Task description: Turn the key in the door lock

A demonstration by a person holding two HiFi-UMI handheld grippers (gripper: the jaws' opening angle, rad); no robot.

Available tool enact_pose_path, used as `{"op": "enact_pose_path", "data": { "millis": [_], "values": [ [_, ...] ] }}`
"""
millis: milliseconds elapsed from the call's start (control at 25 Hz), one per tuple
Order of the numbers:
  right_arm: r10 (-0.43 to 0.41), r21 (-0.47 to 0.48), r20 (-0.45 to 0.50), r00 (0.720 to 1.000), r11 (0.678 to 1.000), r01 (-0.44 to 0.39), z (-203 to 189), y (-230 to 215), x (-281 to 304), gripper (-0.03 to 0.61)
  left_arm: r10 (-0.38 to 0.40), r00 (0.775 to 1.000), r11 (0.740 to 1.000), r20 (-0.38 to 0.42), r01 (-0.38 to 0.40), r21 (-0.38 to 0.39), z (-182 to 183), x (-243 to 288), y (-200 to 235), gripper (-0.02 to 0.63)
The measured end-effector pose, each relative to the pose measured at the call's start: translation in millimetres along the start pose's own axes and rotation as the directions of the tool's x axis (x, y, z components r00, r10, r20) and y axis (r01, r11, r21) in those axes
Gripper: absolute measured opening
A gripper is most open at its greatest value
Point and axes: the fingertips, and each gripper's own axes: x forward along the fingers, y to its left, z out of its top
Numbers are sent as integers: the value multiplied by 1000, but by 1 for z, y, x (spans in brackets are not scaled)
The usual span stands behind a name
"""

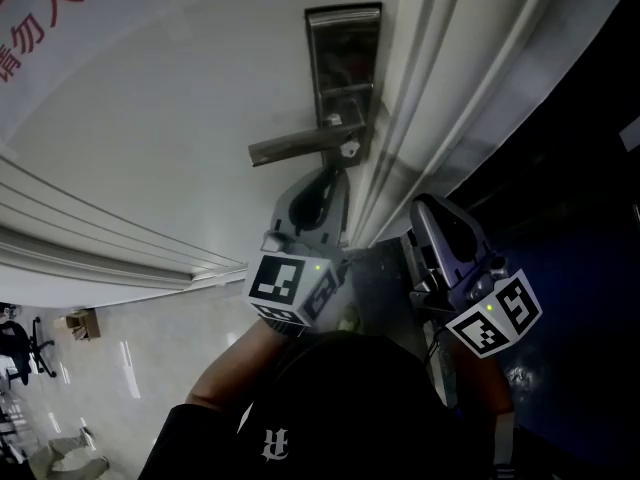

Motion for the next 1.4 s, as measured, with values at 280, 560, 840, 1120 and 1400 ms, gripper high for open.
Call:
{"op": "enact_pose_path", "data": {
  "millis": [280,560,840,1120,1400],
  "values": [
    [-1,6,2,1000,1000,1,2,-2,0,15,-68,994,821,83,103,-561,-8,3,6,53],
    [-4,10,-5,1000,1000,4,1,-5,-1,16,-73,979,535,189,198,-822,-13,18,9,111],
    [-7,16,-14,1000,1000,7,-1,-6,-2,15,-39,969,453,243,234,-860,-10,31,13,112],
    [-7,22,-22,1000,1000,7,-2,-8,-2,15,-23,953,417,302,284,-863,-6,40,17,110],
    [-3,38,-36,999,999,4,-4,-9,-1,15,-32,931,350,365,352,-868,-2,42,21,78]
  ]
}}
